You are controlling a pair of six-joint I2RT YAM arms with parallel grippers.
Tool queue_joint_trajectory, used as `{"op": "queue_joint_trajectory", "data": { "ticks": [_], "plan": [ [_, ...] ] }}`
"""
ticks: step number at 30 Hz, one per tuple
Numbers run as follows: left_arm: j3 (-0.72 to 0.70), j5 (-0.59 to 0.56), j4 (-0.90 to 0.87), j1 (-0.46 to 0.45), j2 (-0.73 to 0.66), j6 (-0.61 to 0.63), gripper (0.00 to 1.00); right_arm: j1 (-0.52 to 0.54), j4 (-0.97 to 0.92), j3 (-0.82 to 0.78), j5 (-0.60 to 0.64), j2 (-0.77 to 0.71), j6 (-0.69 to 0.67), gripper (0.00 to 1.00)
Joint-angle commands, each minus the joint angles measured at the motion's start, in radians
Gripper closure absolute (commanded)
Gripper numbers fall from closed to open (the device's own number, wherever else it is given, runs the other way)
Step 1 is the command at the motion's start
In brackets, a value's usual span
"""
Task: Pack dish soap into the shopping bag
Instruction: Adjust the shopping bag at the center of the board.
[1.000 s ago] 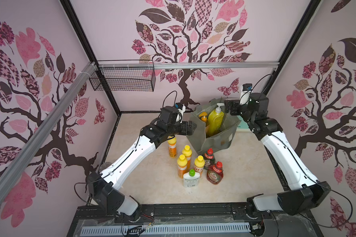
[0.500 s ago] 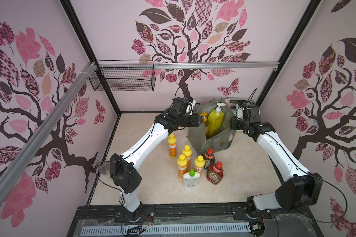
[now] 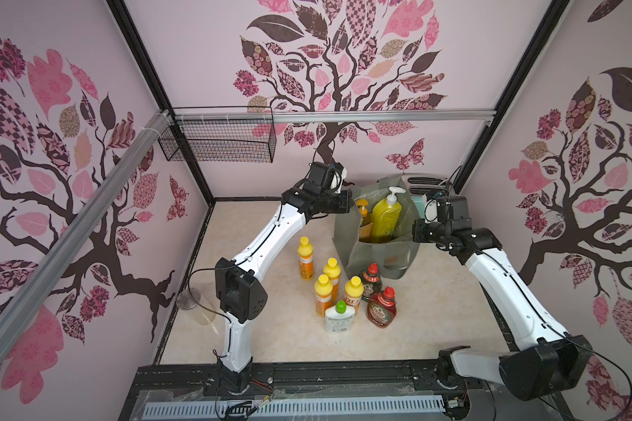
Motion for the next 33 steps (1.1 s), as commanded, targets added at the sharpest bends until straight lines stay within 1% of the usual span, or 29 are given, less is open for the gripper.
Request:
{"op": "queue_joint_trajectory", "data": {
  "ticks": [1, 4, 5, 7, 9, 12, 16, 19, 22, 27, 29, 33],
  "plan": [
    [0.079, -0.004, -0.014, 0.024, 0.019, 0.035, 1.0, 0.033, -0.038, 0.002, -0.047, -0.053, 0.01, 0.84],
    [0.075, -0.007, -0.024, 0.029, 0.008, 0.032, 1.0, 0.035, -0.037, -0.001, -0.038, -0.079, 0.002, 0.76],
    [0.066, -0.006, -0.027, 0.029, -0.001, 0.029, 0.95, 0.035, -0.036, 0.004, -0.03, -0.085, -0.003, 0.71],
    [0.019, -0.002, -0.038, 0.026, -0.039, 0.021, 0.74, 0.035, -0.034, 0.027, -0.019, -0.097, -0.02, 0.55],
    [-0.071, -0.018, -0.042, 0.012, -0.105, 0.026, 0.6, 0.035, -0.024, 0.055, -0.022, -0.108, -0.03, 0.5],
    [-0.281, -0.076, 0.006, -0.036, -0.237, 0.021, 0.51, 0.035, 0.013, 0.109, -0.072, -0.113, -0.041, 0.48],
    [-0.463, -0.151, 0.015, -0.114, -0.355, 0.023, 0.49, 0.043, 0.058, 0.189, -0.175, -0.066, -0.051, 0.45],
    [-0.566, -0.186, 0.038, -0.15, -0.419, 0.008, 0.48, 0.084, 0.072, 0.241, -0.182, -0.007, -0.073, 0.44],
    [-0.645, -0.181, 0.092, -0.164, -0.439, -0.017, 0.48, 0.107, 0.1, 0.254, -0.204, 0.057, -0.078, 0.44],
    [-0.659, -0.191, 0.088, -0.21, -0.407, -0.009, 0.48, 0.122, 0.087, 0.256, -0.212, 0.136, -0.084, 0.43],
    [-0.658, -0.2, 0.092, -0.235, -0.399, -0.008, 0.48, 0.133, 0.077, 0.223, -0.183, 0.123, -0.084, 0.43],
    [-0.651, -0.229, 0.088, -0.274, -0.382, 0.004, 0.48, 0.138, 0.112, 0.075, -0.137, 0.045, -0.062, 0.42]
  ]
}}
